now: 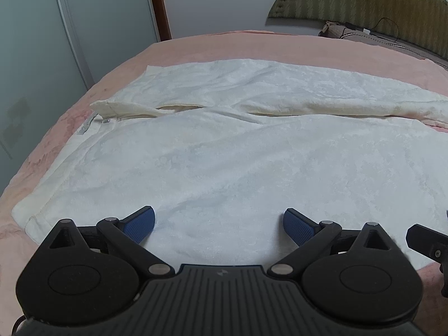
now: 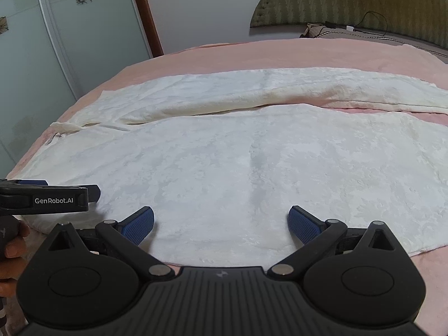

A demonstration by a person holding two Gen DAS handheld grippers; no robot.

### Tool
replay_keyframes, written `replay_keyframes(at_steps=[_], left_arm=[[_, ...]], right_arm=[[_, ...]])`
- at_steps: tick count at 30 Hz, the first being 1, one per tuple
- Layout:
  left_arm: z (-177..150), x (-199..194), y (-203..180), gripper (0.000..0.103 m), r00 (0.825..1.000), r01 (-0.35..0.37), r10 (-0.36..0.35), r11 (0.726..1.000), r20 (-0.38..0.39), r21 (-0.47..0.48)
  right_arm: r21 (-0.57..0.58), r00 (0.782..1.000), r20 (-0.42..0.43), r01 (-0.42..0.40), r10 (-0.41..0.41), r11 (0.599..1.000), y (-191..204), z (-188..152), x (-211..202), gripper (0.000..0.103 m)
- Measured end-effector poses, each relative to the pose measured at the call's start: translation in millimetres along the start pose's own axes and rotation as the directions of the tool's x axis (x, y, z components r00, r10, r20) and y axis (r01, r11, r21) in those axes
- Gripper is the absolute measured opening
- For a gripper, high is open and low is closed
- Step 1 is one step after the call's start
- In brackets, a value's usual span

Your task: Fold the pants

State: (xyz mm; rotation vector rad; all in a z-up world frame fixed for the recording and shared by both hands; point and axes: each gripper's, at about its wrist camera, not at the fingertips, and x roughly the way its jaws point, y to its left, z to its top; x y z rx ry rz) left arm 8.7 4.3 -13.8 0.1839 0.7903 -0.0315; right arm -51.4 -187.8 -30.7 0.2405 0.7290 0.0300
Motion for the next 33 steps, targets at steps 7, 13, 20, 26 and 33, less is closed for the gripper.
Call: replay_keyframes(at_steps=[7, 13, 20, 26, 33], left_arm=[[0, 0, -3, 0.101, 1.000, -0.010, 0.010, 1.000, 0.001, 0.005], [1, 1, -2, 0.101, 1.000, -0.006, 0.006, 1.000, -0.001, -0.005], [0, 1, -1, 0.102, 1.000, -0.007, 0.007, 1.000, -0.001, -0.004], [0, 2, -2, 0.102, 1.000, -0.009, 0.009, 1.000, -0.001, 0.000], [6, 5, 1, 0.101, 1.000, 0.021, -0.021, 1.000, 0.004, 0.006]], right_arm=[[-0.006, 1.000, 0.003, 0.002, -0.002, 1.000, 0, 0, 0, 0.103], [-0.008, 1.000, 0.005, 0.001, -0.001, 1.000, 0, -1, 0, 0.103], [-0.015, 1.000, 0.006, 0.002, -0.002, 1.000, 1, -2, -1, 0.103], [-0.031, 0.999, 0.028, -0.029, 0.029, 0.999, 1, -3, -2, 0.103], [-0.166, 0.992, 0.097, -0.067, 0.084, 0.984, 12, 7, -7, 0.103]])
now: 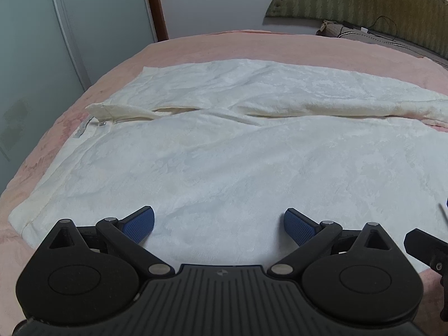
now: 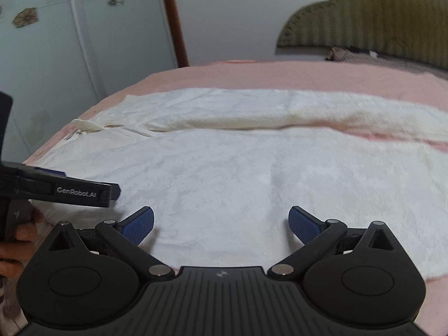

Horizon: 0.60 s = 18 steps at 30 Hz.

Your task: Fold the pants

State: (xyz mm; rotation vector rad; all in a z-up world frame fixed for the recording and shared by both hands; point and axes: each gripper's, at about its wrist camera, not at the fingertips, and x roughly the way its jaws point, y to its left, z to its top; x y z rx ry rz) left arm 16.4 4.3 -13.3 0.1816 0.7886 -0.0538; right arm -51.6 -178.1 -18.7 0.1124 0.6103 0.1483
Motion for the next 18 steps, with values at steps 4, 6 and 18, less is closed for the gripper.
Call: replay_keyframes(at_steps=[4, 6, 18], left_arm=[[16, 6, 10, 0.101, 1.000, -0.009, 0.010, 0.999, 0.025, -0.038], [23, 12, 17, 0.101, 0.998, -0.029, 0.032, 0.998, 0.046, -0.062], [28, 46, 28, 0.101, 0.992, -0.056, 0.062, 0.997, 0.108, -0.054]], right_arm=[[-0.152, 0.998, 0.065, 0.021, -0.012, 0.988, 7, 31, 5, 0.103], [-0.241, 0.995, 0.100, 0.028, -0.004, 0.970, 14, 48, 13, 0.103], [-0.464, 0.997, -0.012, -0.073, 0.077, 0.883, 26, 140, 177, 0.103]])
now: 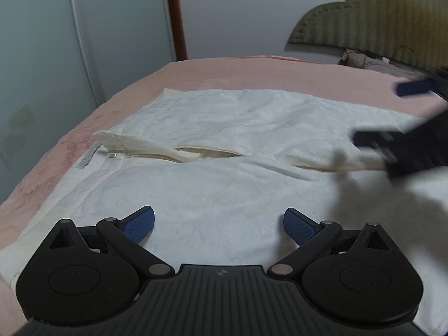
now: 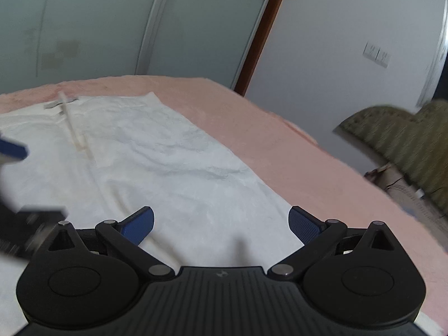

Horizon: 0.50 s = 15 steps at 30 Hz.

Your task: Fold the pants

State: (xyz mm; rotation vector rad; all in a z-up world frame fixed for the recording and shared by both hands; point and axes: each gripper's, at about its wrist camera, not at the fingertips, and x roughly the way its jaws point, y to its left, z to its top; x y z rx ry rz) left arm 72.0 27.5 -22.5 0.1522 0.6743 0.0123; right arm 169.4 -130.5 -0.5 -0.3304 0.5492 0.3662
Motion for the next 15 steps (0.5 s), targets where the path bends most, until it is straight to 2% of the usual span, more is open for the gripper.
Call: replay_keyframes(at_steps=[3, 6, 12, 13, 15], left_arm=[[-6, 2, -5, 0.102, 1.000, -0.010, 0.009, 0.999, 0.025, 0.045], [-11, 5, -8, 0.103, 0.999, -0.015, 0.013, 0.998, 0.038, 0.054], [-14, 5, -12, 0.103, 0.998, -0.028, 0.024, 0.997, 0.063, 0.072], [-13, 6, -11, 0.103, 0.998, -0.025, 0.021, 0.997, 0.061, 0.068], [-13, 7, -10, 0.103, 0.998, -0.018, 0.014, 0.998, 0.058, 0.060]], right_arm=[[0.119, 0.995, -0.012, -0.094, 0.096, 0.988, -28, 16, 45, 0.100], [0.175, 0.988, -0.032, -0.146, 0.153, 0.974, -45, 29, 86, 0.081], [0.196, 0.963, -0.075, -0.242, 0.260, 0.950, -63, 50, 154, 0.079], [0.198, 0.953, -0.089, -0.268, 0.289, 0.943, -64, 52, 163, 0.077], [0.186, 0.940, -0.076, -0.314, 0.332, 0.931, -64, 53, 169, 0.064]])
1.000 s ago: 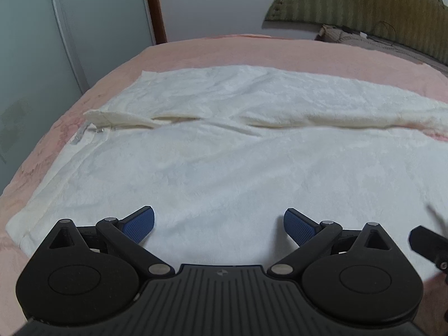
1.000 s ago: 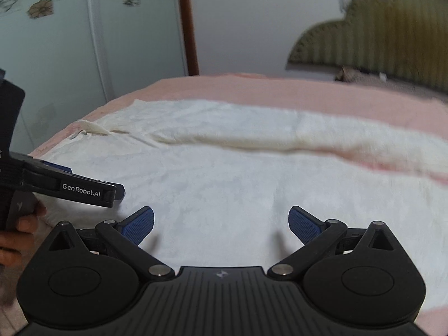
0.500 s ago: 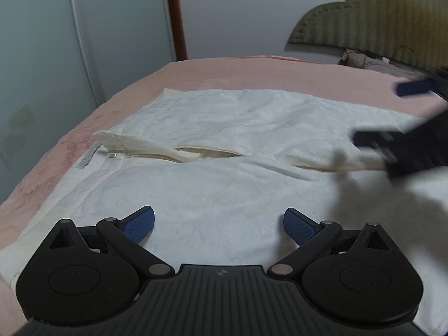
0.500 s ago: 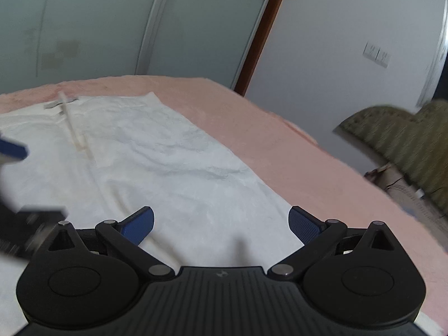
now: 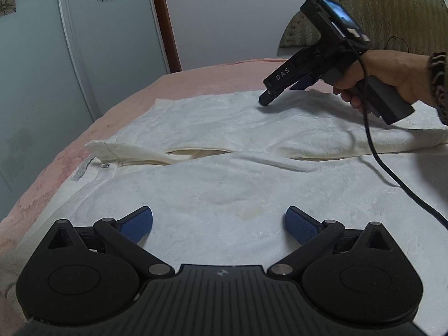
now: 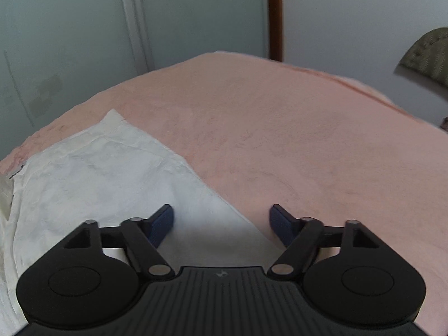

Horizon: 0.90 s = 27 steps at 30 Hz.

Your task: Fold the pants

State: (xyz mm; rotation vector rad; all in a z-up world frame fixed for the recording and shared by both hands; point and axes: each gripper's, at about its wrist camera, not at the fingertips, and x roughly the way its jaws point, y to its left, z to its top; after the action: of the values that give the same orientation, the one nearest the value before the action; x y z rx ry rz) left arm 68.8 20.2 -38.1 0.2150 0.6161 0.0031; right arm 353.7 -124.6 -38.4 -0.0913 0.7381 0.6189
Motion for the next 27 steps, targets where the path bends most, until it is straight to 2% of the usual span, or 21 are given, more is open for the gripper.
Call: replay_keyframes(at_steps=[1, 3, 6, 11, 15, 17, 19, 21, 23, 25, 27], left_arm=[[0, 0, 0, 0.103, 1.000, 0.002, -0.002, 1.000, -0.001, -0.003], [0, 0, 1, 0.103, 1.000, 0.006, -0.006, 1.000, -0.002, -0.009], [1, -3, 3, 0.103, 1.000, 0.009, -0.009, 1.000, -0.005, -0.018], [15, -8, 29, 0.099, 1.000, -0.013, 0.012, 0.994, -0.018, -0.110], [42, -8, 66, 0.099, 1.000, -0.031, 0.031, 0.986, -0.002, -0.166], [65, 5, 85, 0.099, 1.000, -0.012, 0.009, 0.984, -0.019, -0.180], [92, 26, 100, 0.098, 0.999, 0.012, -0.022, 0.975, -0.039, -0.224], [118, 49, 113, 0.098, 0.997, 0.035, -0.054, 0.956, -0.057, -0.293], [140, 74, 120, 0.098, 0.991, 0.067, -0.106, 0.921, -0.081, -0.385], [157, 102, 126, 0.098, 0.976, 0.110, -0.187, 0.869, -0.114, -0.482], [165, 132, 132, 0.095, 0.956, 0.127, -0.255, 0.807, -0.146, -0.576]], right_arm=[[-0.013, 1.000, -0.003, -0.018, 0.018, 1.000, 1, 1, 0, 0.060], [-0.039, 1.000, -0.005, -0.029, 0.029, 0.999, 5, 1, -4, 0.034], [-0.108, 1.000, 0.014, -0.004, 0.005, 0.994, 22, -9, -16, 0.017], [-0.321, 0.997, 0.070, 0.047, -0.026, 0.946, 75, -33, -50, 0.010], [-0.462, 0.999, 0.044, 0.048, -0.032, 0.886, 106, -56, -61, 0.009], [-0.487, 0.998, 0.034, 0.057, -0.047, 0.872, 110, -66, -57, 0.009], [-0.455, 0.998, 0.045, 0.055, -0.039, 0.889, 106, -69, -57, 0.009], [-0.434, 0.998, 0.061, 0.055, -0.032, 0.899, 104, -72, -58, 0.009], [-0.423, 0.997, 0.080, 0.057, -0.025, 0.904, 103, -77, -61, 0.009], [-0.412, 0.995, 0.094, 0.056, -0.019, 0.910, 103, -80, -61, 0.009], [-0.409, 0.994, 0.106, 0.059, -0.017, 0.911, 101, -86, -65, 0.009]])
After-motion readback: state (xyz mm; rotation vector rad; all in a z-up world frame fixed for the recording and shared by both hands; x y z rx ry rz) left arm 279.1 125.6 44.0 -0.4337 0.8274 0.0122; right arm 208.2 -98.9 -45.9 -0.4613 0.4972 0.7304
